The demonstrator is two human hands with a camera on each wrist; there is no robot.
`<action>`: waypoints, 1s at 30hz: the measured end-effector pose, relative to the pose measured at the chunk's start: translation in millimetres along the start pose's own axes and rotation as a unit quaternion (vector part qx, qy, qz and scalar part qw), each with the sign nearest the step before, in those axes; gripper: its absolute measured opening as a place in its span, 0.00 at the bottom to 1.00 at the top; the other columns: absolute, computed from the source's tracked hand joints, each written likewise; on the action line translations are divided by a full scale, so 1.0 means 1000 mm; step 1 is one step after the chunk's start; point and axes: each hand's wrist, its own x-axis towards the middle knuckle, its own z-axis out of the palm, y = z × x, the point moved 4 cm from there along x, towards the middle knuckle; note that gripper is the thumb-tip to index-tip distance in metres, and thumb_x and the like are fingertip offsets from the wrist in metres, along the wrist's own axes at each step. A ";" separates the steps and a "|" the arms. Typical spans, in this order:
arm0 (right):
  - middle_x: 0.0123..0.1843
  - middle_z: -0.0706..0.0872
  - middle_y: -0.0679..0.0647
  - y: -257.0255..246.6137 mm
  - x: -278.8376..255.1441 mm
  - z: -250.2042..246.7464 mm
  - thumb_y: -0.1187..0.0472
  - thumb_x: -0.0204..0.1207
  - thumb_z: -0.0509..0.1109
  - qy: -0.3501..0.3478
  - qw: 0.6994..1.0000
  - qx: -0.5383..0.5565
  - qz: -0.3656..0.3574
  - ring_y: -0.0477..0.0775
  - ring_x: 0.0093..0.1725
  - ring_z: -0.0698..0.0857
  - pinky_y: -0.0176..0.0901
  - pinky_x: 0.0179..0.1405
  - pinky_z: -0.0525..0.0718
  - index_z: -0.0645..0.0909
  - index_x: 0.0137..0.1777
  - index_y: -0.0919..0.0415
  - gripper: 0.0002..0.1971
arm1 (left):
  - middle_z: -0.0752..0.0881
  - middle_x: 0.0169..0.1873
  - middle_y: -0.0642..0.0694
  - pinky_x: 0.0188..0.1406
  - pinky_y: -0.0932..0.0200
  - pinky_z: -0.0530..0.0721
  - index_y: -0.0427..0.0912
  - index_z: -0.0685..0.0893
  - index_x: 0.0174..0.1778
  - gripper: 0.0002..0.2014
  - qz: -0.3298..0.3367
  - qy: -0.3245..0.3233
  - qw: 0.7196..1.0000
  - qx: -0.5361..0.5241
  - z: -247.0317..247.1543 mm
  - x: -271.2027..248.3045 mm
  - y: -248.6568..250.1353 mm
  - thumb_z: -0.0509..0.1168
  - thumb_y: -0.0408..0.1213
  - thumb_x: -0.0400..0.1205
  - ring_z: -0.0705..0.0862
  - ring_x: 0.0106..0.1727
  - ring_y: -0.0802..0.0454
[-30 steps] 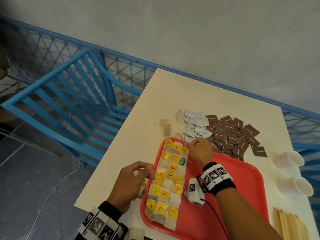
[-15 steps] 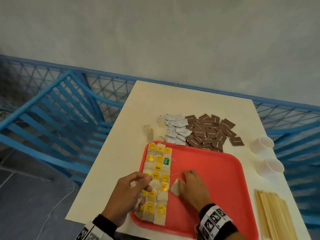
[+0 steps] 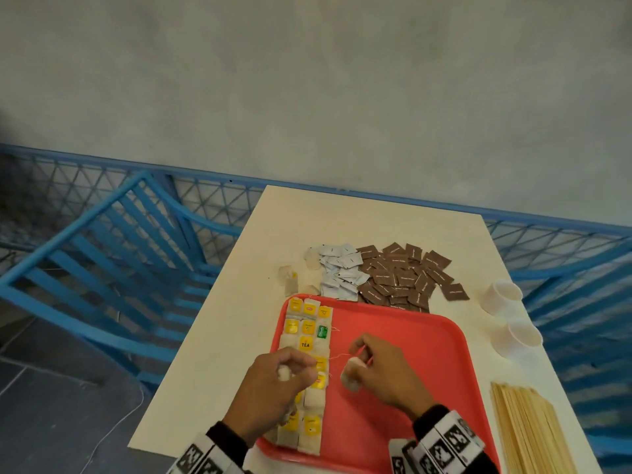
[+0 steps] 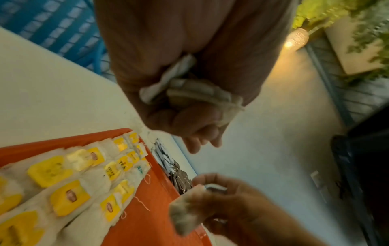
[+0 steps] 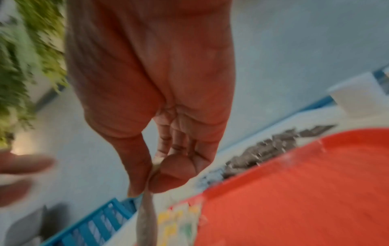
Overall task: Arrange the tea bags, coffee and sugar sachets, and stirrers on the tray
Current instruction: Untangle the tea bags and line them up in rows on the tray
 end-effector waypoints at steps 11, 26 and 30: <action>0.32 0.87 0.61 -0.070 -0.065 -0.057 0.60 0.76 0.76 -0.012 0.956 0.289 -0.054 0.55 0.29 0.86 0.40 0.26 0.80 0.84 0.53 0.65 0.10 | 0.78 0.26 0.37 0.16 0.65 0.69 0.35 0.82 0.51 0.22 -0.003 -0.223 0.965 -0.137 0.042 -0.010 0.036 0.77 0.51 0.76 0.71 0.16 0.53; 0.45 0.91 0.53 -0.101 -0.093 -0.088 0.54 0.75 0.77 0.059 0.956 0.168 -0.233 0.60 0.45 0.87 0.61 0.44 0.82 0.91 0.47 0.50 0.04 | 0.89 0.39 0.41 0.12 0.69 0.68 0.39 0.86 0.60 0.22 -0.003 -0.209 0.958 -0.198 0.031 -0.026 0.068 0.67 0.53 0.80 0.72 0.16 0.57; 0.37 0.89 0.47 -0.105 -0.087 -0.096 0.54 0.74 0.80 0.085 0.968 0.077 -0.223 0.46 0.35 0.83 0.42 0.34 0.78 0.89 0.46 0.48 0.03 | 0.92 0.48 0.45 0.15 0.63 0.71 0.48 0.90 0.57 0.15 0.136 -0.110 0.978 -0.117 0.015 -0.030 0.096 0.71 0.48 0.76 0.71 0.20 0.48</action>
